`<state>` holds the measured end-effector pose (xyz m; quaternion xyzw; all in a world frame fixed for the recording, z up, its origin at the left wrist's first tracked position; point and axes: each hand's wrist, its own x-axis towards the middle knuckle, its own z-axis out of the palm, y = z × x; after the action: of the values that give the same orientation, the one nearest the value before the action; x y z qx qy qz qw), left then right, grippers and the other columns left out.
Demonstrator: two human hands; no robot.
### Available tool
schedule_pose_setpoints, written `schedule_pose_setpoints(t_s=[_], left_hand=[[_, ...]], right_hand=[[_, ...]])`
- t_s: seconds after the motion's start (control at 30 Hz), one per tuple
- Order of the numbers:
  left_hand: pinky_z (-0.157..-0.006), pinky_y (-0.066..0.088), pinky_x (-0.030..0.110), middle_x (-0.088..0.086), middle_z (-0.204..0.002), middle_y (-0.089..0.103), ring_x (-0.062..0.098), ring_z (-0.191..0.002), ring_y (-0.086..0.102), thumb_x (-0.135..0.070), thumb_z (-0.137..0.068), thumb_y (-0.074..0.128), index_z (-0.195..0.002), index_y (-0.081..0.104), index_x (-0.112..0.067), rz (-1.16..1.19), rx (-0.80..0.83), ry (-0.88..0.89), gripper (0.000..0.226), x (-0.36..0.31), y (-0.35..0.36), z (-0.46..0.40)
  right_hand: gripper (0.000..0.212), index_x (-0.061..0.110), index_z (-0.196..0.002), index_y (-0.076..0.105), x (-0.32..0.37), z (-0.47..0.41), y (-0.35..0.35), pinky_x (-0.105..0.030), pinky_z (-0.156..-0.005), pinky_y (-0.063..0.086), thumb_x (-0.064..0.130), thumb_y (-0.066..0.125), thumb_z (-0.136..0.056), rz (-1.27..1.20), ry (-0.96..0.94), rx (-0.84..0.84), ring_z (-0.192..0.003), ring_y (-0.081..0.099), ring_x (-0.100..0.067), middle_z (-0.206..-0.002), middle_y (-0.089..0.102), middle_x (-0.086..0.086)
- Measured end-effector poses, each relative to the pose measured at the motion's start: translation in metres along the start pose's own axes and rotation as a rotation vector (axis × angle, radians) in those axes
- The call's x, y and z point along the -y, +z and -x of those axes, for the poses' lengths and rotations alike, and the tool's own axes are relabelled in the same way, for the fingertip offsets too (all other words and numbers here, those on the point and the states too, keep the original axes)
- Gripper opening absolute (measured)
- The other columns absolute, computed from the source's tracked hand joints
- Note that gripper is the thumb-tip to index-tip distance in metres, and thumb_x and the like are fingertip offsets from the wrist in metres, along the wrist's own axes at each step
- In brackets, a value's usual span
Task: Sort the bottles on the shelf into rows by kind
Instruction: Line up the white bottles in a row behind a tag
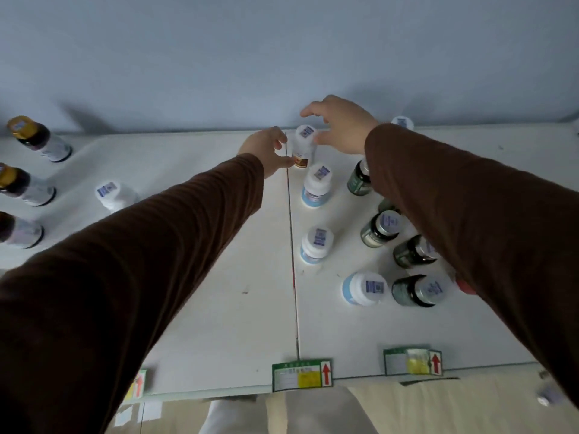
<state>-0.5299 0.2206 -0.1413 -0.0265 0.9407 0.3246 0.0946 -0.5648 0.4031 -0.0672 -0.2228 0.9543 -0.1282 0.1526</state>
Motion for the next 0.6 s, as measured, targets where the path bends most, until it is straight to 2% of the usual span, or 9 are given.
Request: schedule_pose_setpoints(t_s=[0.07, 0.13, 0.2, 0.3, 0.37, 0.43, 0.5, 0.6], left_hand=[[-0.081, 0.047, 0.033, -0.003, -0.100, 0.062, 0.019, -0.091, 0.058, -0.040, -0.070, 0.080, -0.110, 0.059, -0.017, 0.009, -0.009, -0.008, 0.051, -0.005, 0.016, -0.009], [-0.079, 0.048, 0.035, 0.000, -0.098, 0.065, 0.022, -0.089, 0.059, -0.041, -0.067, 0.080, -0.103, 0.061, -0.016, -0.014, -0.036, 0.019, 0.048, -0.006, 0.027, -0.015], [-0.081, 0.049, 0.037, 0.004, -0.098, 0.065, 0.024, -0.090, 0.059, -0.039, -0.067, 0.080, -0.101, 0.063, -0.015, -0.004, -0.064, 0.056, 0.045, -0.005, 0.035, -0.019], [-0.081, 0.047, 0.034, 0.000, -0.098, 0.065, 0.020, -0.090, 0.057, -0.036, -0.069, 0.080, -0.103, 0.065, -0.015, 0.089, -0.061, 0.048, 0.043, -0.003, 0.035, -0.018], [-0.085, 0.047, 0.029, -0.003, -0.100, 0.067, 0.015, -0.092, 0.060, -0.028, -0.074, 0.080, -0.107, 0.065, -0.015, 0.303, 0.009, 0.028, 0.038, -0.003, 0.026, -0.012], [-0.091, 0.049, 0.028, 0.002, -0.108, 0.069, 0.013, -0.099, 0.062, -0.019, -0.083, 0.074, -0.116, 0.064, -0.011, 0.644, 0.170, 0.011, 0.035, -0.003, 0.009, -0.002], [-0.095, 0.050, 0.028, 0.005, -0.116, 0.067, 0.016, -0.108, 0.063, -0.023, -0.092, 0.064, -0.125, 0.060, -0.010, 0.930, 0.341, -0.021, 0.036, -0.003, -0.010, 0.010], [-0.096, 0.051, 0.030, 0.012, -0.123, 0.064, 0.024, -0.114, 0.063, -0.033, -0.098, 0.051, -0.135, 0.052, -0.008, 1.184, 0.492, -0.053, 0.045, -0.004, -0.036, 0.026]], right_hand=[[0.055, 0.024, -0.142, 0.048, -0.004, -0.005, 0.004, -0.035, -0.100, 0.040, 0.022, 0.067, -0.090, 0.015, -0.048, 0.062, -0.119, 0.053, -0.029, -0.133, 0.048, -0.011], [0.054, 0.026, -0.139, 0.050, -0.007, -0.009, 0.010, -0.037, -0.098, 0.042, 0.024, 0.068, -0.088, 0.006, -0.078, 0.081, -0.114, 0.054, -0.028, -0.129, 0.049, -0.009], [0.050, 0.027, -0.134, 0.053, -0.010, -0.011, 0.016, -0.034, -0.093, 0.041, 0.023, 0.067, -0.087, -0.015, -0.100, 0.051, -0.111, 0.054, -0.027, -0.124, 0.052, -0.007], [0.044, 0.024, -0.129, 0.057, -0.017, -0.013, 0.017, -0.029, -0.087, 0.036, 0.022, 0.068, -0.086, -0.066, -0.120, -0.017, -0.111, 0.055, -0.024, -0.123, 0.058, -0.005], [0.039, 0.021, -0.124, 0.060, -0.020, -0.014, 0.010, -0.029, -0.088, 0.041, 0.023, 0.070, -0.086, -0.173, -0.098, -0.065, -0.104, 0.058, -0.020, -0.121, 0.063, -0.003], [0.034, 0.017, -0.117, 0.064, -0.020, -0.013, 0.000, -0.034, -0.084, 0.051, 0.026, 0.072, -0.085, -0.376, -0.046, -0.081, -0.084, 0.060, -0.016, -0.106, 0.067, -0.004], [0.032, 0.012, -0.108, 0.065, -0.015, -0.009, -0.012, -0.037, -0.076, 0.057, 0.031, 0.075, -0.084, -0.642, 0.010, -0.073, -0.067, 0.059, -0.016, -0.090, 0.065, -0.004], [0.041, 0.011, -0.095, 0.061, -0.001, -0.002, -0.026, -0.029, -0.059, 0.054, 0.047, 0.076, -0.080, -0.828, 0.060, -0.079, -0.058, 0.055, -0.014, -0.078, 0.063, -0.003]])
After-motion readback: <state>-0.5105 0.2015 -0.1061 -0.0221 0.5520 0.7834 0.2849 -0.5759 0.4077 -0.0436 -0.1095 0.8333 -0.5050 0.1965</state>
